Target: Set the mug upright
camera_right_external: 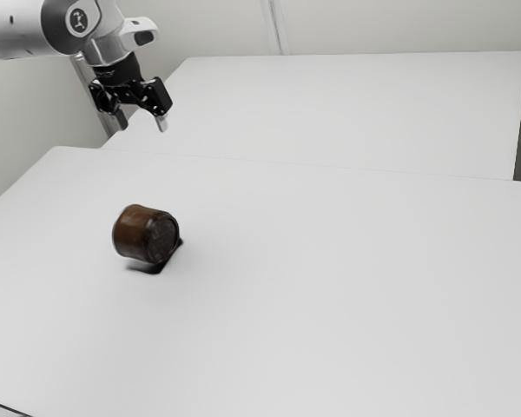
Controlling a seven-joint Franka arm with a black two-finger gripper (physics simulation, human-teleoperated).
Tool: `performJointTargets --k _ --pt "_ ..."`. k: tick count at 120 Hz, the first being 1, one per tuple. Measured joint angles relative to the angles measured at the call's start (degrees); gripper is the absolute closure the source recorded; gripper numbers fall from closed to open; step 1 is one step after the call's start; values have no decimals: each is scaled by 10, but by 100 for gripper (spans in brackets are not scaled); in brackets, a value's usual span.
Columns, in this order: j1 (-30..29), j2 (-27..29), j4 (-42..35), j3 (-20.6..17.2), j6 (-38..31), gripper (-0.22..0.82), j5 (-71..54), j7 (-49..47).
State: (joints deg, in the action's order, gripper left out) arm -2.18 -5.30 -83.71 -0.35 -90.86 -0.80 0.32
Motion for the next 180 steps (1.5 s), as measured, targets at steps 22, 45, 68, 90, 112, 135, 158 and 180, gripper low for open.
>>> performJointTargets --k 22,45,68,90,112,135,158,180 --pt "3 -1 -1 -3 3 0 -8 0" --pt "-8 13 -21 -2 3 0 -11 0" --pt "-16 21 -49 -1 -1 0 -4 1" --pt "-73 -3 -63 -2 -12 0 31 4" --pt "-123 -38 -64 -3 -36 0 73 45" --pt "-185 -97 -49 -6 -54 0 125 139" --pt "-294 -196 18 -75 -62 0 182 256" --pt "-351 -247 55 -109 -62 0 199 346"
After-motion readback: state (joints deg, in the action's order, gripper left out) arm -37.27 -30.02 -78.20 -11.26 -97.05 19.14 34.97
